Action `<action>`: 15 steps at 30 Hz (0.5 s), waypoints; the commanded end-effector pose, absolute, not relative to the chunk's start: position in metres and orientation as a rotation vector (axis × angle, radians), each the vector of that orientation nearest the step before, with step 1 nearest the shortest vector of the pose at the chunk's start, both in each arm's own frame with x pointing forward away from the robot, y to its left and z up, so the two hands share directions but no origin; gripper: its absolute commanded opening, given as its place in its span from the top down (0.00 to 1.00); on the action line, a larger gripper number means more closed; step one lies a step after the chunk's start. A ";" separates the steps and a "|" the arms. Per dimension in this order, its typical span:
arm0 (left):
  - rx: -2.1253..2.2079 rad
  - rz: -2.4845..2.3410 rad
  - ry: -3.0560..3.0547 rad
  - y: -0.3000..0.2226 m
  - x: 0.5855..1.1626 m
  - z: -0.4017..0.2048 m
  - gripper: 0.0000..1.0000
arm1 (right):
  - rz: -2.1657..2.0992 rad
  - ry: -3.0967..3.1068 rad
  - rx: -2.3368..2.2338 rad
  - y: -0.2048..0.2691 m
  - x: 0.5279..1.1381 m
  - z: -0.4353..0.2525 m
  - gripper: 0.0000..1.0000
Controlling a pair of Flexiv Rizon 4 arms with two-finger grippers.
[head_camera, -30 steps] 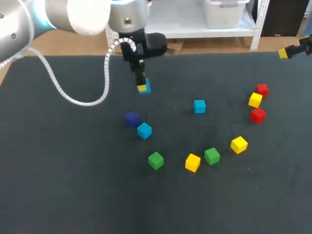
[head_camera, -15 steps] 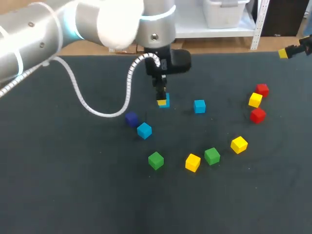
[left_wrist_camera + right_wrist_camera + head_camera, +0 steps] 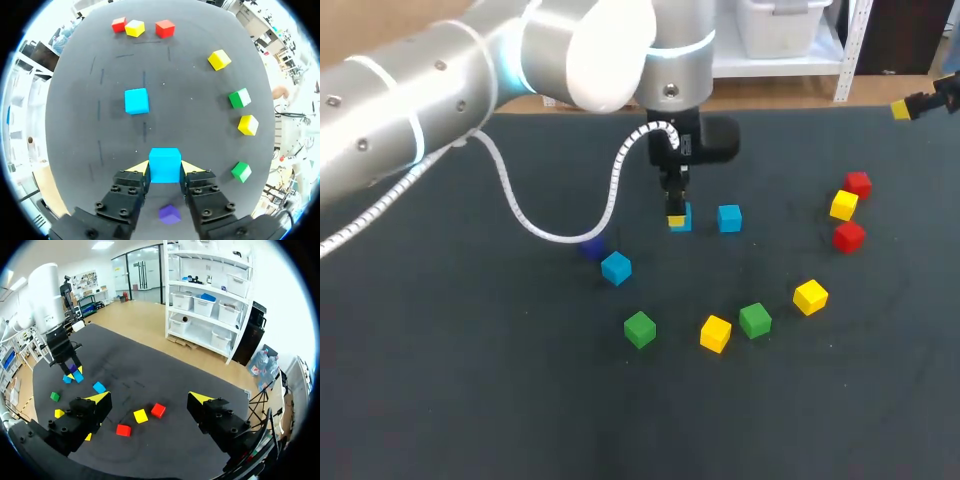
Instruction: Place the blue cubes, place green cubes on the blue cubes, place the yellow cubes on the green cubes, then place the red cubes on the yellow cubes, and place purple cube on the red cubes.
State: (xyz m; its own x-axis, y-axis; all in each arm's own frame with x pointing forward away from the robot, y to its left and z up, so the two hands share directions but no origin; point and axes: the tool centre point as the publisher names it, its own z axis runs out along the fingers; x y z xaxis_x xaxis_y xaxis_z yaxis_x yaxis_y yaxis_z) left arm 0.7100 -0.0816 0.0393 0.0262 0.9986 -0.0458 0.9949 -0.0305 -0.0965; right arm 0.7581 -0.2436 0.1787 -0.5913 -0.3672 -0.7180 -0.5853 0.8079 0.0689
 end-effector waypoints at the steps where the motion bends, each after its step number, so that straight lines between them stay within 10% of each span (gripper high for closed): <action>1: -2.199 0.169 -2.108 -0.094 0.719 0.039 1.00 | 0.386 2.265 -0.697 -0.243 0.758 0.179 0.00; 15: -2.198 0.145 -2.080 -0.110 0.717 0.022 1.00 | 0.386 2.265 -0.697 -0.243 0.758 0.179 0.00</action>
State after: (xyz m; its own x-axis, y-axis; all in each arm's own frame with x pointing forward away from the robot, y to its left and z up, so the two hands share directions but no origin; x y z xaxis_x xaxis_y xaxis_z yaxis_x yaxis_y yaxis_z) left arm 0.7110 -0.1052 0.0229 0.0507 0.9987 -0.0081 0.9906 -0.0514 -0.1268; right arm 0.7581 -0.2436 0.1787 -0.5913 -0.3672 -0.7180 -0.5853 0.8079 0.0688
